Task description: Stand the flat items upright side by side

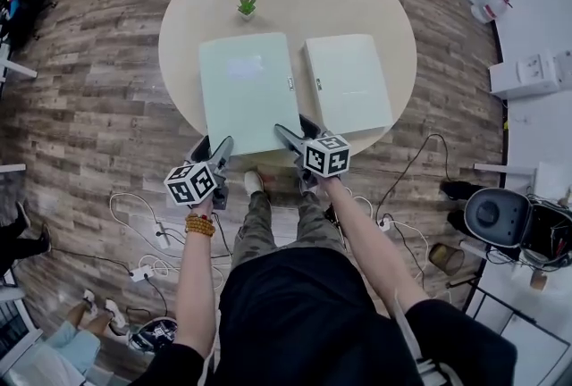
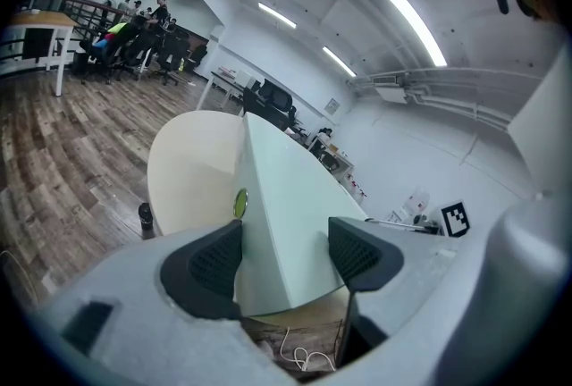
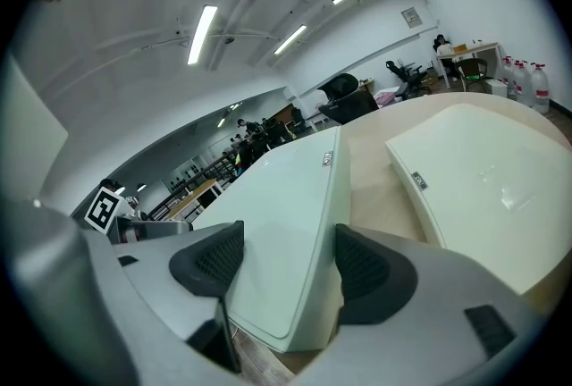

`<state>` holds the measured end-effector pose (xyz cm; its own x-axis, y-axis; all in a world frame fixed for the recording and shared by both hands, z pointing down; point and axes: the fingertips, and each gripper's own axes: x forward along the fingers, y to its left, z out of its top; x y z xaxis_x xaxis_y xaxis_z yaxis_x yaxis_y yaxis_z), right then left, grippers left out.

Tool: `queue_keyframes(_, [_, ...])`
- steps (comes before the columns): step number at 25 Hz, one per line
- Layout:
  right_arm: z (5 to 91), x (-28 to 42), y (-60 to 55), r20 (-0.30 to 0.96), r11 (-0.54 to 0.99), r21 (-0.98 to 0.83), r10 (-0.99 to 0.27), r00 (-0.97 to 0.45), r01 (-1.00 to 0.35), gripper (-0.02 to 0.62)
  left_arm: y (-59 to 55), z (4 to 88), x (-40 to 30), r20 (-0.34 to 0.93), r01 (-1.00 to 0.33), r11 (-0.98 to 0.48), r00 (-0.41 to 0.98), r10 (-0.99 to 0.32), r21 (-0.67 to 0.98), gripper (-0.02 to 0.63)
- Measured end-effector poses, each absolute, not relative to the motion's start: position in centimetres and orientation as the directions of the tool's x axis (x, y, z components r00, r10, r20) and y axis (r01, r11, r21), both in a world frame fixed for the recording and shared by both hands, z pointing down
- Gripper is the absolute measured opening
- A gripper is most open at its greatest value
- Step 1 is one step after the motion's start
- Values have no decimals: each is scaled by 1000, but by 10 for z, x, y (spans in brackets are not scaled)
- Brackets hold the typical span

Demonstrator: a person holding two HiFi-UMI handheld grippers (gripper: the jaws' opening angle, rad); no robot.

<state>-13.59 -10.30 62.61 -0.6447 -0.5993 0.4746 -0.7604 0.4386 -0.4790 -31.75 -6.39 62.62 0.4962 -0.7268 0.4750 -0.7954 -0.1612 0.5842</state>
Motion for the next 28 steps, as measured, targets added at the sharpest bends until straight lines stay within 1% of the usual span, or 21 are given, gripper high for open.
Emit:
queue_keyframes(13, [608, -127, -98, 468, 441, -485, -599, -650, -755, 321, -59, 607, -309, 467, -799, -157, 485, -739, 580, 310])
queue_keyframes(28, [593, -81, -108, 477, 427, -469, -613, -629, -773, 319, -71, 594, -263, 461, -793, -176, 501, -733, 583, 310])
